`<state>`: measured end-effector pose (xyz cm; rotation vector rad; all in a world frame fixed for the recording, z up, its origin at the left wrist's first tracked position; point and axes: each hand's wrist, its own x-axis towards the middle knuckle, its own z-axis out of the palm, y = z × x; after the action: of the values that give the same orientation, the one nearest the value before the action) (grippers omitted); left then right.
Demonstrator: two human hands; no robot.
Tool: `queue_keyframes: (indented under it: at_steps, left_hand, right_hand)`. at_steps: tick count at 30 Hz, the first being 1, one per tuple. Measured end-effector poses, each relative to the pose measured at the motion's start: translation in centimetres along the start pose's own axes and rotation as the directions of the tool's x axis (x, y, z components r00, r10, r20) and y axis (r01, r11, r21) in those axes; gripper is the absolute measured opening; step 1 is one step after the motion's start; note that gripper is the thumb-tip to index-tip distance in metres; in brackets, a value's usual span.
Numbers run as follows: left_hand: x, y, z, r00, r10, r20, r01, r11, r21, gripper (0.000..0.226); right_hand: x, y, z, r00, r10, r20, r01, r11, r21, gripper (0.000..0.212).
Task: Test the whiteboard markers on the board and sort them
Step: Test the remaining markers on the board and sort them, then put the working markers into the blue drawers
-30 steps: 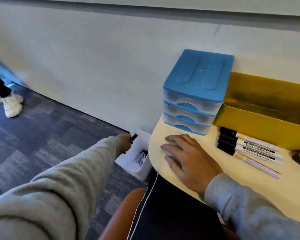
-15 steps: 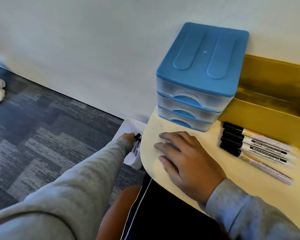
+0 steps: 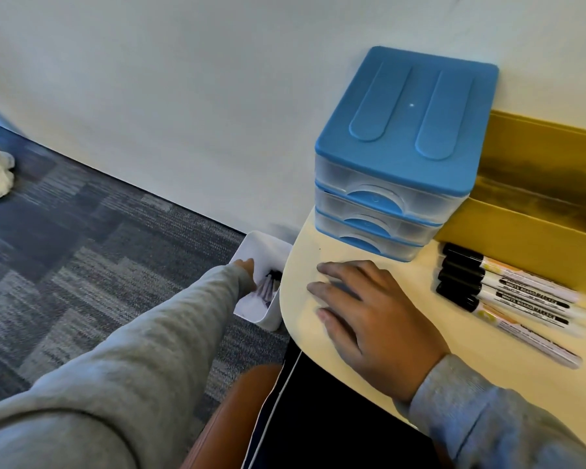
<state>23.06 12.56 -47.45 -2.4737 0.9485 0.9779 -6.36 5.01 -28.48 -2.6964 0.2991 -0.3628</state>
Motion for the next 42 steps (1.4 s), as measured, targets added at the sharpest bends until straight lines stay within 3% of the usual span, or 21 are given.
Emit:
queue_keyframes:
  at_steps: [7,14,17,19,22,26,28,31,34,37,40,42]
  left_hand:
    - [-3.2,-1.3,-5.9,0.995,0.080,-0.055,-0.080,0.997,0.015,0.059]
    - [-8.3,-1.4,-14.1,0.965,0.142,-0.222,-0.133,0.990,0.055,0.041]
    - [-12.4,-0.7,-18.4,0.927,0.215,-0.307,-0.204,0.977,0.067,0.029]
    - [-16.0,0.0,-21.0,0.875,0.272,-0.400,-0.273,0.960,0.057,0.019]
    - [-21.6,1.5,-23.8,0.734,0.327,-0.595,-0.377,0.925,0.043,0.012]
    - [-28.8,4.9,-24.2,0.385,0.452,-0.805,-0.608,0.780,0.147,0.015]
    - [-31.8,7.4,-23.1,0.253,0.538,-0.804,-0.725,0.656,0.210,0.017]
    - [-33.4,11.9,-19.6,0.160,0.696,-0.700,-0.820,0.488,0.298,0.019]
    - [-31.5,16.3,-14.9,0.166,0.840,-0.517,-0.803,0.419,0.423,0.017]
    - [-29.1,19.1,-10.9,0.251,0.873,-0.418,-0.724,0.456,0.517,0.029]
    - [-27.1,20.4,-9.3,0.185,0.886,-0.425,-0.636,0.438,0.636,0.040]
    - [-26.2,20.8,-8.9,0.186,0.871,-0.454,-0.601,0.467,0.649,0.045]
  right_hand:
    - [0.0,0.1,0.4,1.000,-0.010,-0.030,0.010,1.000,0.004,0.030]
    - [-0.3,0.4,-0.2,0.998,-0.049,-0.042,0.052,0.997,0.056,0.030]
    - [-1.0,0.2,-2.3,0.989,-0.086,-0.123,0.094,0.993,0.065,0.027]
    - [-1.8,-0.1,-4.5,0.978,-0.094,-0.187,0.109,0.992,0.068,0.025]
    - [-3.5,-0.1,-8.1,0.962,-0.093,-0.257,0.108,0.993,0.048,0.025]
    - [-7.1,2.1,-11.8,0.945,-0.003,-0.328,0.010,1.000,0.017,0.023]
    - [-8.9,3.9,-12.8,0.943,0.081,-0.324,-0.084,0.996,0.004,0.024]
    - [-10.9,6.6,-13.5,0.948,0.188,-0.259,-0.219,0.971,-0.097,0.023]
    - [-12.0,8.1,-13.8,0.936,0.308,-0.173,-0.339,0.918,-0.203,0.026]
    - [-12.9,8.3,-13.9,0.931,0.356,-0.082,-0.365,0.894,-0.258,0.033]
    - [-13.1,8.3,-13.7,0.940,0.336,-0.059,-0.339,0.900,-0.275,0.039]
    - [-12.9,8.4,-13.2,0.944,0.325,-0.052,-0.325,0.897,-0.299,0.043]
